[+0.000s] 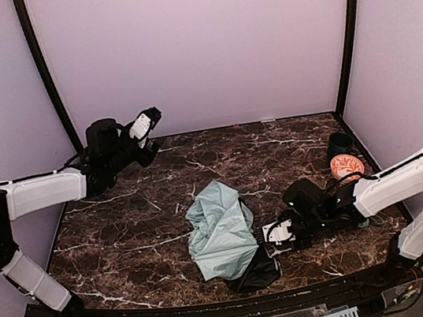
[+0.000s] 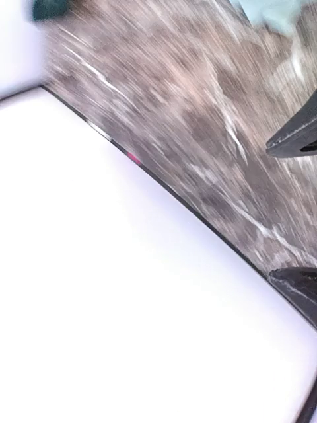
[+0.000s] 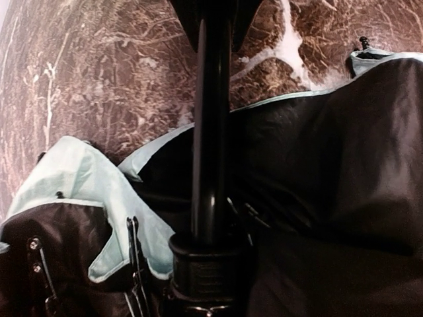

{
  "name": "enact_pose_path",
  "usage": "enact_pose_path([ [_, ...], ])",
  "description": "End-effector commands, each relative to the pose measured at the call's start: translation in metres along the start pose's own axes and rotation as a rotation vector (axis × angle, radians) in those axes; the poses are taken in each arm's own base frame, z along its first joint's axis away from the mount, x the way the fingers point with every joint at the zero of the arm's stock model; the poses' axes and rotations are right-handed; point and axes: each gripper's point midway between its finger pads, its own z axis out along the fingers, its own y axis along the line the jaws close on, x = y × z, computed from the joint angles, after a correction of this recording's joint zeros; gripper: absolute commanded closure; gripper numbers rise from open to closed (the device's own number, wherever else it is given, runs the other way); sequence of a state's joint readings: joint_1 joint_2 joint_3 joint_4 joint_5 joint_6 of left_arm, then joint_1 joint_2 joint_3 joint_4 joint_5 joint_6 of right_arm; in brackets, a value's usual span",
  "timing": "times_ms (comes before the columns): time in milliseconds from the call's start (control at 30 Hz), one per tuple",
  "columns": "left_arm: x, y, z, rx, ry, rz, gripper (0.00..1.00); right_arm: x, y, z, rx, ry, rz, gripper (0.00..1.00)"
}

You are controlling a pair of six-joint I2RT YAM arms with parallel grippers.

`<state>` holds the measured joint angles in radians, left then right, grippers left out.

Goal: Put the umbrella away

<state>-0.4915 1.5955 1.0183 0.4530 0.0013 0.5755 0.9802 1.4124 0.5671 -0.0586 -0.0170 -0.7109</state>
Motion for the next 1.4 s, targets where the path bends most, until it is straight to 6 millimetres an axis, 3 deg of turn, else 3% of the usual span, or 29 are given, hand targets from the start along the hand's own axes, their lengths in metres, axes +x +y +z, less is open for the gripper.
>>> enact_pose_path([
  [0,-0.048,-0.101,-0.064,0.428,-0.016,-0.284,0.39,-0.005,0.001,0.009,-0.028,0.015,0.012,1.0],
  [133,-0.069,-0.164,-0.11,0.692,-0.015,-0.372,0.22,-0.004,0.0,0.016,-0.029,0.036,0.021,0.99],
  [200,-0.073,-0.197,-0.132,0.813,-0.016,-0.363,0.06,-0.002,-0.001,0.018,-0.026,0.048,0.024,0.95],
  [333,-0.066,-0.247,-0.158,0.918,0.017,-0.23,0.02,-0.004,-0.012,0.015,0.018,0.058,0.022,0.71],
  [433,-0.066,-0.251,-0.162,0.937,0.016,-0.248,0.02,-0.013,-0.022,0.007,0.055,0.034,0.029,0.56],
  [633,-0.06,-0.258,-0.155,0.934,0.014,-0.242,0.04,-0.035,-0.041,-0.019,0.136,-0.059,0.029,0.47],
  [733,-0.045,-0.262,-0.137,0.882,0.072,-0.224,0.06,-0.045,-0.045,-0.036,0.144,-0.096,0.031,0.46],
  [967,-0.015,-0.269,-0.101,0.788,0.188,-0.199,0.23,-0.076,-0.055,-0.086,0.178,-0.251,0.053,0.39],
  [1067,0.001,-0.274,-0.092,0.776,0.225,-0.197,0.3,-0.102,-0.057,-0.1,0.16,-0.37,0.067,0.22],
  [1133,0.014,-0.277,-0.085,0.766,0.255,-0.197,0.31,-0.12,-0.055,-0.103,0.131,-0.441,0.064,0.07],
  [1267,0.04,-0.281,-0.075,0.763,0.318,-0.209,0.33,-0.152,-0.047,-0.098,0.069,-0.525,0.005,0.08],
  [1367,0.055,-0.287,-0.071,0.785,0.344,-0.22,0.34,-0.158,-0.036,-0.078,0.011,-0.505,-0.039,0.08],
])
